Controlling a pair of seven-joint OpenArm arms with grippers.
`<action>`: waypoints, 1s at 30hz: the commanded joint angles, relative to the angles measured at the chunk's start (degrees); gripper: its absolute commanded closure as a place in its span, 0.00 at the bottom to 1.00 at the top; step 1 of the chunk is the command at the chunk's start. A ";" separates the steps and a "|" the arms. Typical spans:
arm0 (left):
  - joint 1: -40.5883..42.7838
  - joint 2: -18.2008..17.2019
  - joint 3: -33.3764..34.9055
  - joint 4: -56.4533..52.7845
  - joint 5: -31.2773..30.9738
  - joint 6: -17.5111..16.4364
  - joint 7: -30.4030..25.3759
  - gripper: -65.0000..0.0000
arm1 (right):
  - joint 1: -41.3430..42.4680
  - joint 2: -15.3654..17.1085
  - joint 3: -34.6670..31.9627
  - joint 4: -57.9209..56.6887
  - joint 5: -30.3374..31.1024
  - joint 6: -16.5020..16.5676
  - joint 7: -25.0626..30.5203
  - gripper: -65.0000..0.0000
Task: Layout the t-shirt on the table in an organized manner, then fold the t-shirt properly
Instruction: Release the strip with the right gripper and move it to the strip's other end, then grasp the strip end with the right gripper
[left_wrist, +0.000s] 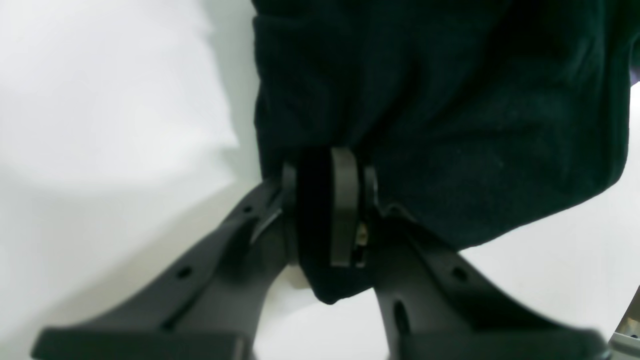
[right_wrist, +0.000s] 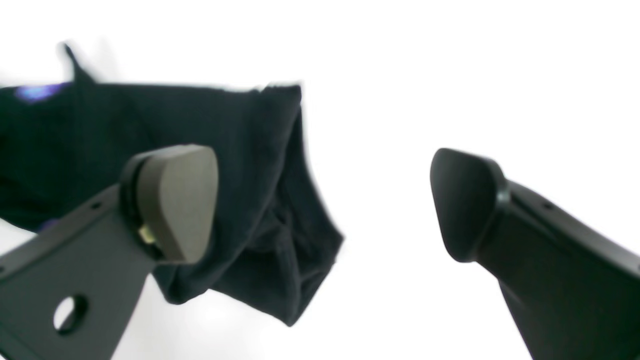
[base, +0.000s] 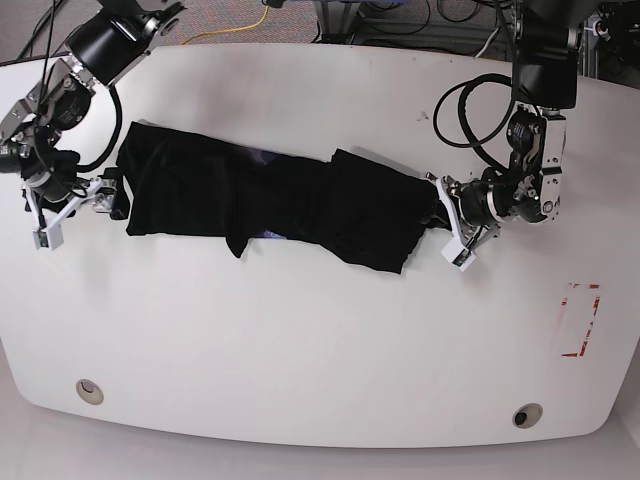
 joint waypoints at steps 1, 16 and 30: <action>-0.04 -0.51 -0.02 -0.13 3.25 0.93 3.35 0.89 | 0.05 2.69 0.21 -5.40 5.41 0.08 1.28 0.00; -0.04 -0.51 -0.02 0.05 3.25 0.93 3.35 0.89 | -0.39 7.26 -0.67 -24.13 10.59 0.08 6.29 0.00; -0.04 -0.51 -0.02 0.14 3.25 0.93 3.35 0.89 | -2.32 3.83 -3.66 -24.57 10.94 0.08 6.11 0.00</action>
